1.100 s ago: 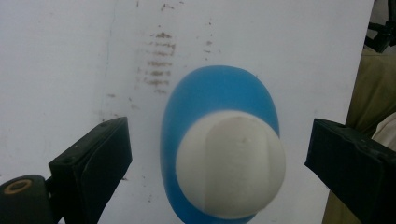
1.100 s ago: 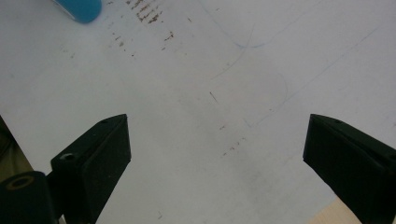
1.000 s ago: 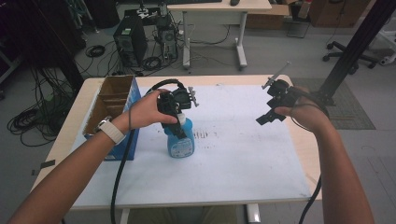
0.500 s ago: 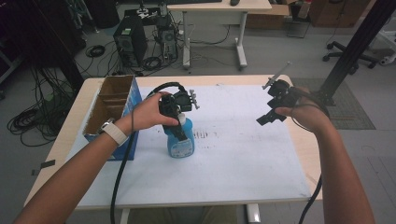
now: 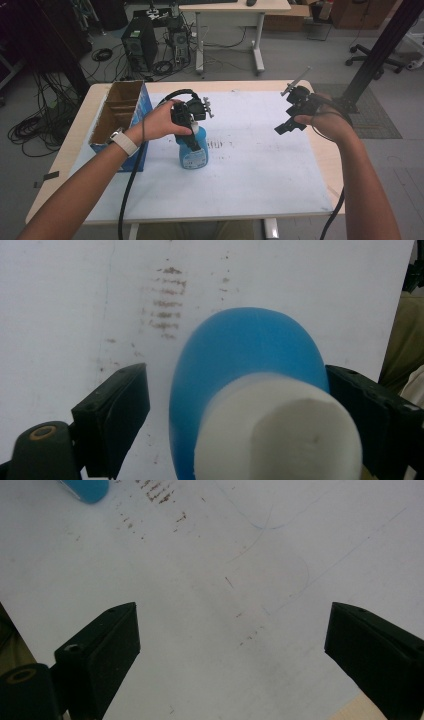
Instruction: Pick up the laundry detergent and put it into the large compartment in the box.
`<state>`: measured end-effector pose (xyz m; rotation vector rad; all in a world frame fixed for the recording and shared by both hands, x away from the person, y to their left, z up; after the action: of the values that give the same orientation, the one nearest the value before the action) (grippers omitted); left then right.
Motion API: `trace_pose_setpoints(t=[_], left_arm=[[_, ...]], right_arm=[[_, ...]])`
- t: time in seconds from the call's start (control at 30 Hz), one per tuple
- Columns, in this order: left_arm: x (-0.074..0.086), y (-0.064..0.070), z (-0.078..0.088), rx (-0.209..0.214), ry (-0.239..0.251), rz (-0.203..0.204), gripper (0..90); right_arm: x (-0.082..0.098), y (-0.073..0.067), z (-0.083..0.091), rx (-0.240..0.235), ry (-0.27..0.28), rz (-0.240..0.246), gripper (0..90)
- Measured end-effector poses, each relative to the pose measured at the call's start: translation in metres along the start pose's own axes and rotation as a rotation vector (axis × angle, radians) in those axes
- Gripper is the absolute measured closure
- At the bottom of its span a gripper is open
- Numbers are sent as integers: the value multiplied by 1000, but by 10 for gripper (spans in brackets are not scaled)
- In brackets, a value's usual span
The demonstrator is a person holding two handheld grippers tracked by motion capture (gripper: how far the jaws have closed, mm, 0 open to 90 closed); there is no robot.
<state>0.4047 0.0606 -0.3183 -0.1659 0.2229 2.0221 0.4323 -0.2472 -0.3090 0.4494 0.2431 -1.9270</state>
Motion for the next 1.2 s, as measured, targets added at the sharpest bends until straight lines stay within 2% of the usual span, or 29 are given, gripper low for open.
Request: trace_pose_setpoints(t=[0.9, 1.2], left_arm=[[1, -1, 1, 19, -9, -1, 367], [1, 0, 1, 17, -8, 8, 370]], right_arm=[[1, 0, 0, 0, 2, -3, 76], [1, 0, -1, -1, 3, 0, 76]])
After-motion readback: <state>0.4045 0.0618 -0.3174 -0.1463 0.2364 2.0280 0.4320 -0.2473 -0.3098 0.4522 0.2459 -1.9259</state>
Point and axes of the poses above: each handheld gripper's, and its own axes: z roughly backward along the jaws, x roughly out of its underside, y roughly to its right, the point moved 3 cm from there along -z, roughly forward along the jaws, and after that the axes turned 13 degrees about z, right-handed, at the moved point
